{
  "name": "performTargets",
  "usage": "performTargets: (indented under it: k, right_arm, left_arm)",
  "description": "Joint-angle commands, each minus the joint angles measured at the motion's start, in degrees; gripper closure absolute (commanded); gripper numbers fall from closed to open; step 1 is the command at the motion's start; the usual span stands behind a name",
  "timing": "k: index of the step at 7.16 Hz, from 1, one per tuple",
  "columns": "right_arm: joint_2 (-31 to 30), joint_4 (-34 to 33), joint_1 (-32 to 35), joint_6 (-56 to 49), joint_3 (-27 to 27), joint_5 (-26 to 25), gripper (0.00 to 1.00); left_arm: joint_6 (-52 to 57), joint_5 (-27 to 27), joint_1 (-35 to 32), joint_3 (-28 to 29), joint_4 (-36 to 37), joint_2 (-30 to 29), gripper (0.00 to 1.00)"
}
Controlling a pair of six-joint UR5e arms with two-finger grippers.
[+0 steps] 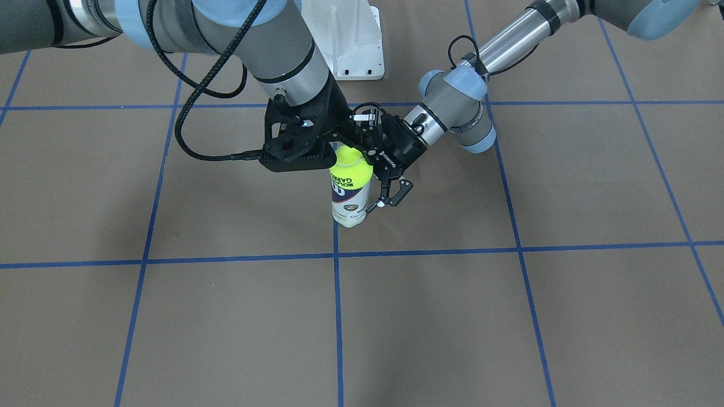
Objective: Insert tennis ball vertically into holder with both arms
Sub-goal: 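Lower the ball into the can top and open the right gripper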
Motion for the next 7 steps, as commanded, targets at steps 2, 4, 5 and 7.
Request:
performTargets:
  k: [2, 4, 5, 7]
  right_arm:
    - [-0.4, -1.31, -1.88, 0.0, 0.17, -0.34, 1.0]
    - [-0.4, -1.93, -2.24, 0.0, 0.26, -0.17, 1.0]
    - [-0.4, -1.93, -2.24, 0.0, 0.26, -0.08, 0.99]
    - [-0.57, -1.93, -2.33, -0.08, 0.26, 0.01, 0.54]
  left_arm:
    - [0.0, 0.0, 0.0, 0.06, -0.07, 0.06, 0.01]
    - [0.0, 0.0, 0.0, 0.06, -0.07, 0.32, 0.01]
    - [0.0, 0.0, 0.0, 0.14, -0.15, 0.41, 0.01]
    - [0.0, 0.0, 0.0, 0.06, -0.15, 0.41, 0.01]
